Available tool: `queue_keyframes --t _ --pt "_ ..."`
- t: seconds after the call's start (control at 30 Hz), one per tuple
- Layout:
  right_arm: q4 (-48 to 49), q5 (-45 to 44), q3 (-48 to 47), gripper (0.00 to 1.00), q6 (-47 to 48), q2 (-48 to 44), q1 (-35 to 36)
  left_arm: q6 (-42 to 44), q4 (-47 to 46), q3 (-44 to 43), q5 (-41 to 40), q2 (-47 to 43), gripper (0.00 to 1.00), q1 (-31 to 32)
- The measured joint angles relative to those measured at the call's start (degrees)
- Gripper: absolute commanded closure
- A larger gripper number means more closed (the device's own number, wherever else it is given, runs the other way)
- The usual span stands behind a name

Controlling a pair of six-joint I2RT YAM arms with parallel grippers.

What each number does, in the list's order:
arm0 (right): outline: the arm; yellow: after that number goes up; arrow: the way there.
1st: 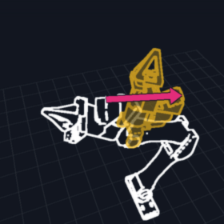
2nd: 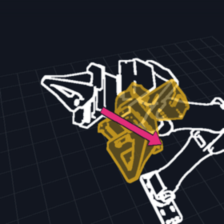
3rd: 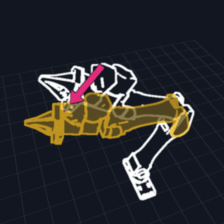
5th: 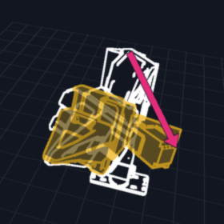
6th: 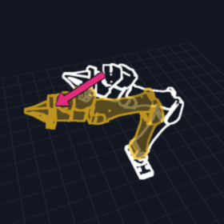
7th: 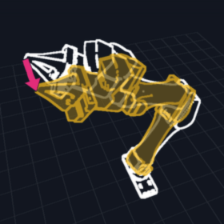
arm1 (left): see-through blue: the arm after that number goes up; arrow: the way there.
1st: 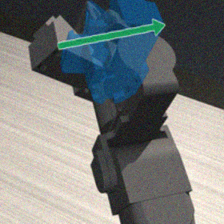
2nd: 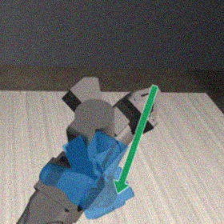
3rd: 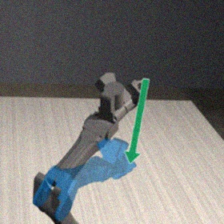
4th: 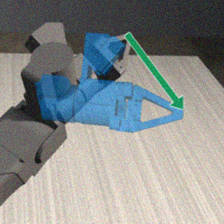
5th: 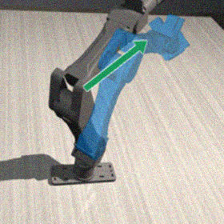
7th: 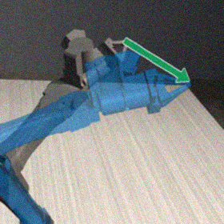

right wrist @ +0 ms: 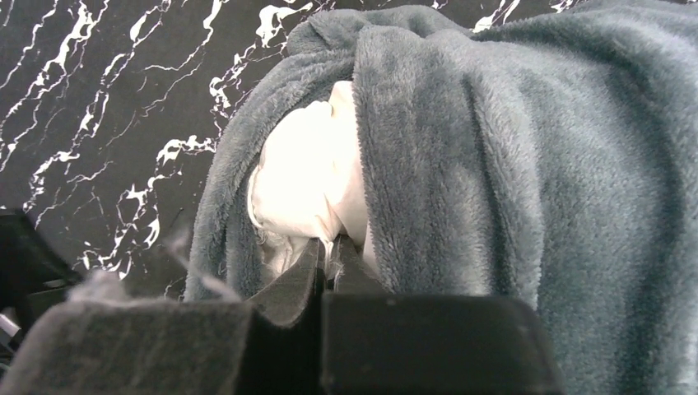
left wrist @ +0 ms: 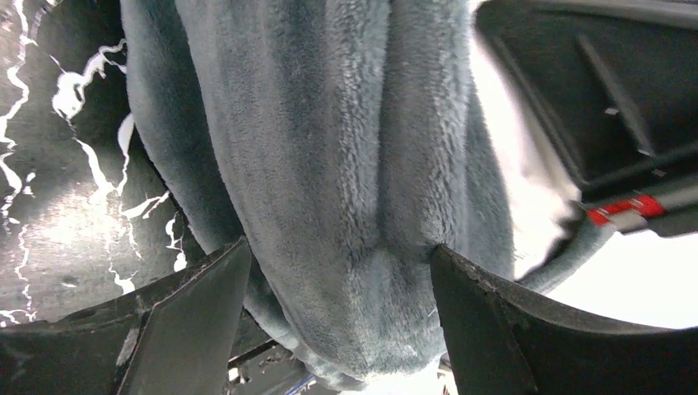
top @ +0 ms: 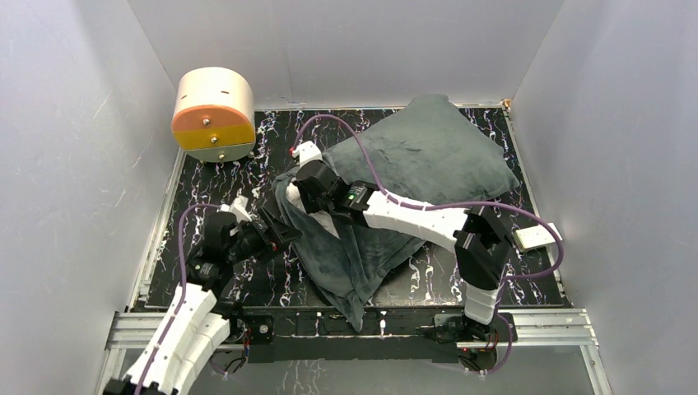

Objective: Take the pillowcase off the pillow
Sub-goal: Remove the pillow from the pillowcase.

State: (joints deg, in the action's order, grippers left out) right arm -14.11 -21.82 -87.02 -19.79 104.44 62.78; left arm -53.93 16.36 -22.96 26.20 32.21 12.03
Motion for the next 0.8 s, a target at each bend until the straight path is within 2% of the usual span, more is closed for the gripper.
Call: queue_keyframes --t 0.1,0.13,0.17,0.23,0.3,0.4,0.57,0.77,0.8 --pt "1.18 1.05 1.40 1.00 -1.20 -1.01 -0.17 -1.16 -3.67 -0.15 -1.99 5.90 0.21 4.22" --pt "1.22 1.33 1.68 1.00 -1.42 -1.38 -0.17 -1.62 -4.92 -0.15 -2.86 7.52 0.27 6.14" --pt "1.09 1.68 1.79 1.00 -1.64 -1.75 -0.20 -2.08 -6.43 -0.15 -3.67 8.92 0.40 8.31" --pt "0.90 1.97 1.79 1.00 -1.84 -2.16 -0.20 -3.15 -9.16 -0.15 -5.86 10.71 0.60 12.07" --pt "0.39 2.08 1.81 1.00 -2.05 -2.54 -0.46 -3.96 -11.82 -0.26 -8.11 12.50 0.71 15.47" --pt "-0.35 2.03 1.81 1.00 -1.95 -2.95 -1.20 -5.18 -13.35 0.66 -12.24 11.47 0.99 18.05" --pt "-2.54 1.99 1.81 1.00 0.72 -4.52 -2.54 -7.76 -11.96 4.42 -18.71 2.51 1.00 19.10" --pt "-4.70 15.78 3.10 1.00 1.09 -8.87 -8.74 -10.49 -13.57 6.45 -21.51 -0.52 1.00 19.52" --pt "-5.22 17.46 3.10 0.93 1.07 -8.94 -9.35 -10.71 -13.70 6.78 -21.73 -0.26 1.00 19.58"
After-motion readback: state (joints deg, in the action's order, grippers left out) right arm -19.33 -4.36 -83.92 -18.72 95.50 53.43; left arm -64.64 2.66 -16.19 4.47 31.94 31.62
